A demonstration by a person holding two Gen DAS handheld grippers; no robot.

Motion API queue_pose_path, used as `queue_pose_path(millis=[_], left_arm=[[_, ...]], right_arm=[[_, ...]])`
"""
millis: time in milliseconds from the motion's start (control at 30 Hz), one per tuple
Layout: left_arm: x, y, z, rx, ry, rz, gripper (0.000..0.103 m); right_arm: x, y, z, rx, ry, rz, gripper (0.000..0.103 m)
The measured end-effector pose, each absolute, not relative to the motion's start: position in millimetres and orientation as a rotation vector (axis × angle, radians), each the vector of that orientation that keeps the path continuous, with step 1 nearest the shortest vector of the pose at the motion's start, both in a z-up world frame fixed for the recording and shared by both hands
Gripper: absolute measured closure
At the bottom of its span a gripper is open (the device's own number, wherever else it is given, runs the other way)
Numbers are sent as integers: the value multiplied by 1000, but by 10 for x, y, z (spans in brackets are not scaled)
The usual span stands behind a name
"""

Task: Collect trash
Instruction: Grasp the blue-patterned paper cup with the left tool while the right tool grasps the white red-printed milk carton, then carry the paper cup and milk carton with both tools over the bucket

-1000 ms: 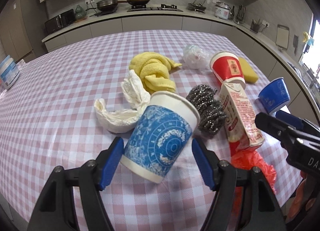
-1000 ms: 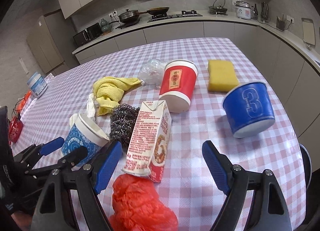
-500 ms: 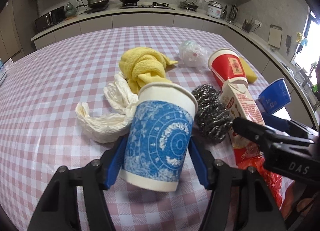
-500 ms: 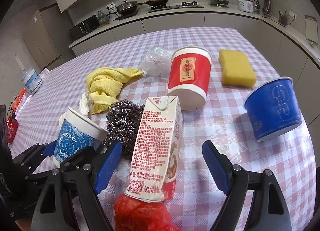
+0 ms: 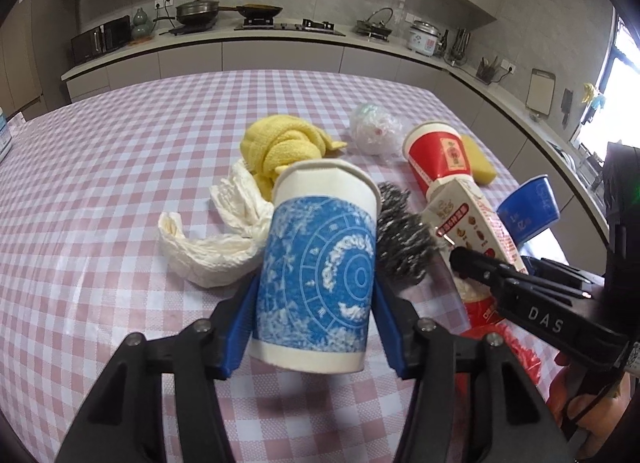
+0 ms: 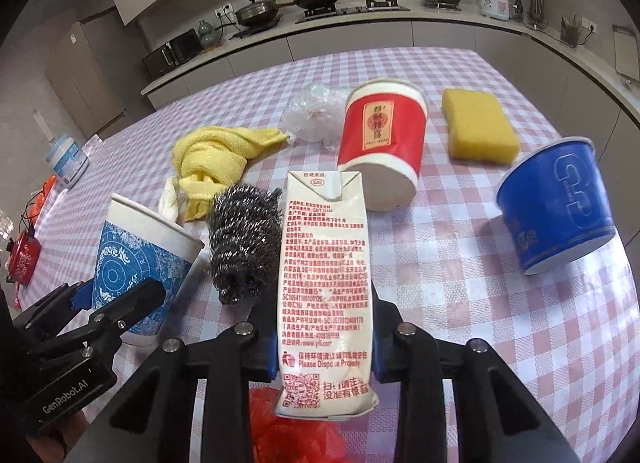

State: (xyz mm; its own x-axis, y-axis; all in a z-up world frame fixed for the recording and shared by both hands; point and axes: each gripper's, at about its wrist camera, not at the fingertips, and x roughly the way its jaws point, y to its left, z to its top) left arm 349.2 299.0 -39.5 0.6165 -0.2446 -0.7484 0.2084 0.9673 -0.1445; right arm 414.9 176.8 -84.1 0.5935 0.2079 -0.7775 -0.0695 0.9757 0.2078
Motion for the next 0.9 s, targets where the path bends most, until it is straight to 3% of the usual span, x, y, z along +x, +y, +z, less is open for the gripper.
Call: queue_pose_path(millis=[500,900], left_arm=[[3317,2817,4,-61,773,-365,47],[3250,2311,54,-36,752,-456,47]], right_arm=[[3693,1458,-303,184,791,83,68],[3289,910,-216,221,761,31,68]])
